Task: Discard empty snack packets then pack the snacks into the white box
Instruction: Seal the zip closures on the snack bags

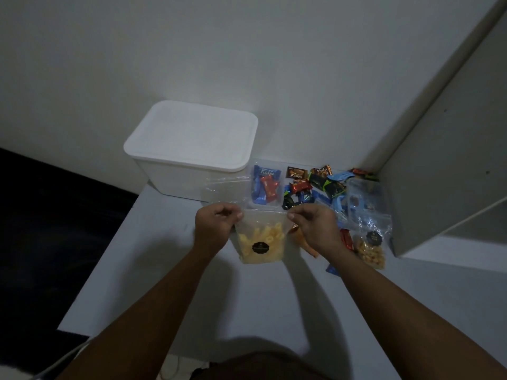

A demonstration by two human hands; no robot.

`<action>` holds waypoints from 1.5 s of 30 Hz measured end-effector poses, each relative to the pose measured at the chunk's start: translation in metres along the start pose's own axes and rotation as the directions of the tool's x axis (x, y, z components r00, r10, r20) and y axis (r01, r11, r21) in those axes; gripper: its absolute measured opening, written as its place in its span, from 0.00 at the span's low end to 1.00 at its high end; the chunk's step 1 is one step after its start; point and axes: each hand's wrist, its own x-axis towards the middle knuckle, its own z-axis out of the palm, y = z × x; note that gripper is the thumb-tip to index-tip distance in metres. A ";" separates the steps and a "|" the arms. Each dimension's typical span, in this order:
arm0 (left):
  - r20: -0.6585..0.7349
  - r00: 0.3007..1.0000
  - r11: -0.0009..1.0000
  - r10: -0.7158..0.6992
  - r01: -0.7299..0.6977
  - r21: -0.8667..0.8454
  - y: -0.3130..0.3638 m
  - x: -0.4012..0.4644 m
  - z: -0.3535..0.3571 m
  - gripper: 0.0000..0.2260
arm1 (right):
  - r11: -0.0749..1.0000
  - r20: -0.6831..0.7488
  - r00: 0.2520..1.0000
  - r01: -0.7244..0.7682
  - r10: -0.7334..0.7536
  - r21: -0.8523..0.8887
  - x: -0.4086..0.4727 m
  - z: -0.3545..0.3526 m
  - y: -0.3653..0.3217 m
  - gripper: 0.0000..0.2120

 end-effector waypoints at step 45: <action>0.280 0.960 0.952 0.013 -0.098 0.291 0.064 0.013 0.014 0.03 | 0.989 0.031 0.999 0.025 -0.020 -0.145 0.021 -0.007 -0.037 0.04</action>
